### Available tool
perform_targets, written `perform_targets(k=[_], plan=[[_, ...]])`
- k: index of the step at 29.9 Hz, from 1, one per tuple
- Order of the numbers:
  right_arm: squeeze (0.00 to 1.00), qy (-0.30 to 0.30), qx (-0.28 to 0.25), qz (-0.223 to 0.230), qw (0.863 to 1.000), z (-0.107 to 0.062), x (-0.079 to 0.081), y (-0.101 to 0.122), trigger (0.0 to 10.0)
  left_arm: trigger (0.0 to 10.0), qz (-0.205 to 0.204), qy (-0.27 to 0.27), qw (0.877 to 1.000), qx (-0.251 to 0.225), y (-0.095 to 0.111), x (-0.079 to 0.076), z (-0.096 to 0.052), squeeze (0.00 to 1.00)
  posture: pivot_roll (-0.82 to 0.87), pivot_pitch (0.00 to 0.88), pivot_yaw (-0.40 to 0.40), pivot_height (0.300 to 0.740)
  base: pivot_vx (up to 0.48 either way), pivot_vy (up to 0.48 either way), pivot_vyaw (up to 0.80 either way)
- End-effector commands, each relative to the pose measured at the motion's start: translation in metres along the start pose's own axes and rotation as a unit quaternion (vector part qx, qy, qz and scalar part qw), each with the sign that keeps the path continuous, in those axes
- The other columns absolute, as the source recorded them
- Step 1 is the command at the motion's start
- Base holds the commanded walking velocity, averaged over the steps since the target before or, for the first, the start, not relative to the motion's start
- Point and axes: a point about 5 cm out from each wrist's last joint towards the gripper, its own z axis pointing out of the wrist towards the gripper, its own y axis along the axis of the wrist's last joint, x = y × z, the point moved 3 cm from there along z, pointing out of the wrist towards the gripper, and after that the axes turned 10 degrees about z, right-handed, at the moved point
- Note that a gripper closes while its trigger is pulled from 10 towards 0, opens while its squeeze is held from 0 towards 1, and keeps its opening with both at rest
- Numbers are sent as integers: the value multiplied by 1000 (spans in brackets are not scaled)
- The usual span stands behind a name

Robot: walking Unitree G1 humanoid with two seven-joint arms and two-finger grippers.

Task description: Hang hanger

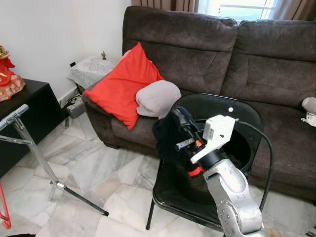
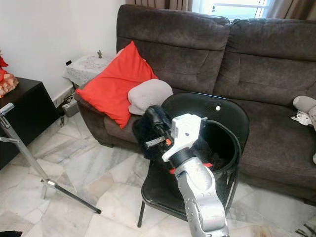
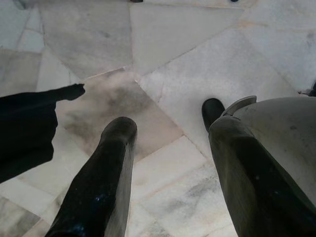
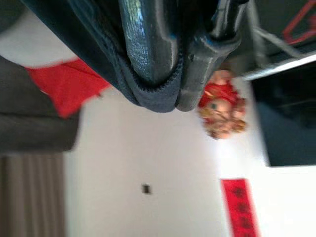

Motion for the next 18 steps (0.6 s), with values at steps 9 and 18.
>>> perform_targets(k=[9, 18], plan=[[0, 130, -13, -19, 991, 11, 45, 18, 0, 10000, 7, -1, 1000, 12, -6, -1, -1, 0, 85, 14, 43, 740, 0, 0, 0], [0, -5, 74, -62, 995, 11, 7, -17, 10000, 10000, 8, -3, 1000, 11, -4, -3, -1, 0, 85, 22, 44, 740, 0, 0, 0]])
